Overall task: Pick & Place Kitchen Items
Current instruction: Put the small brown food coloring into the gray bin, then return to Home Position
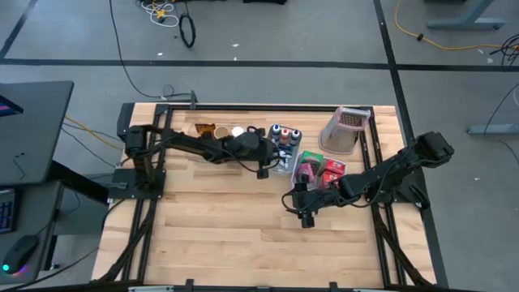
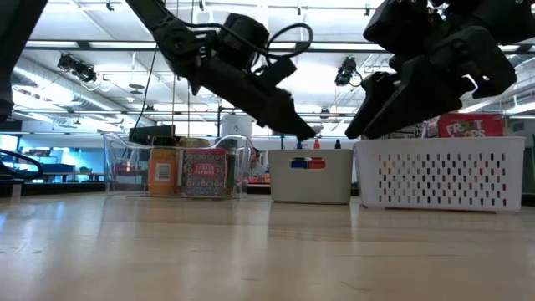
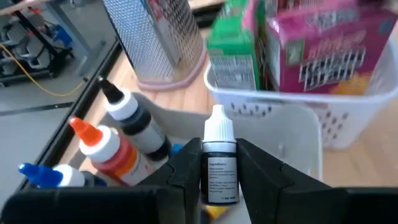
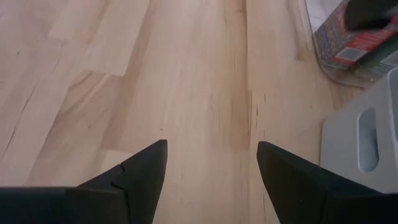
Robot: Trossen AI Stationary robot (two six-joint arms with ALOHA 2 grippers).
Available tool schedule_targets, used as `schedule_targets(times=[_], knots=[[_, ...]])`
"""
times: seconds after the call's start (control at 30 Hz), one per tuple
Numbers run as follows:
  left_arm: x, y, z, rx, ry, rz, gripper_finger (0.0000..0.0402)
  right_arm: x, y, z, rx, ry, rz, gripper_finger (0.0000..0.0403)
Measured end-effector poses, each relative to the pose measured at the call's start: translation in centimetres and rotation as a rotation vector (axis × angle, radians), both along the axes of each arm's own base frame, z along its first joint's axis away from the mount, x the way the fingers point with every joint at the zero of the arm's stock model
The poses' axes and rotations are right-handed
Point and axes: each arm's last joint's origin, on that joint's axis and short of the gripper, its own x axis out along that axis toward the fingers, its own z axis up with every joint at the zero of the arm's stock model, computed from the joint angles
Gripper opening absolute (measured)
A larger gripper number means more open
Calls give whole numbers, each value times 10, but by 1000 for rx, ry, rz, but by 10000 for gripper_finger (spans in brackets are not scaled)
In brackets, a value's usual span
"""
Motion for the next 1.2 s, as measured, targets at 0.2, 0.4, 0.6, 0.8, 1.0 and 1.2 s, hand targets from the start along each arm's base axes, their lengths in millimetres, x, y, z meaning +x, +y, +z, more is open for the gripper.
schedule_targets(times=[0.2,0.4,0.6,0.8,1.0,1.2], knots=[[6,2,-11,22,57,13,127,1,0,1,2,-14,2,261],[9,3,-8,-4,97,96,169,3,1,3,10,-42,3,261],[4,-6,29,63,49,183,171,8,3,10,-50,-129,74,261],[-28,-21,89,74,-12,152,155,15,6,23,-34,-271,87,261],[-84,-40,138,126,-146,106,143,11,1,41,38,-343,47,261],[-153,-48,132,114,-239,179,137,-18,-22,77,199,-320,50,261]])
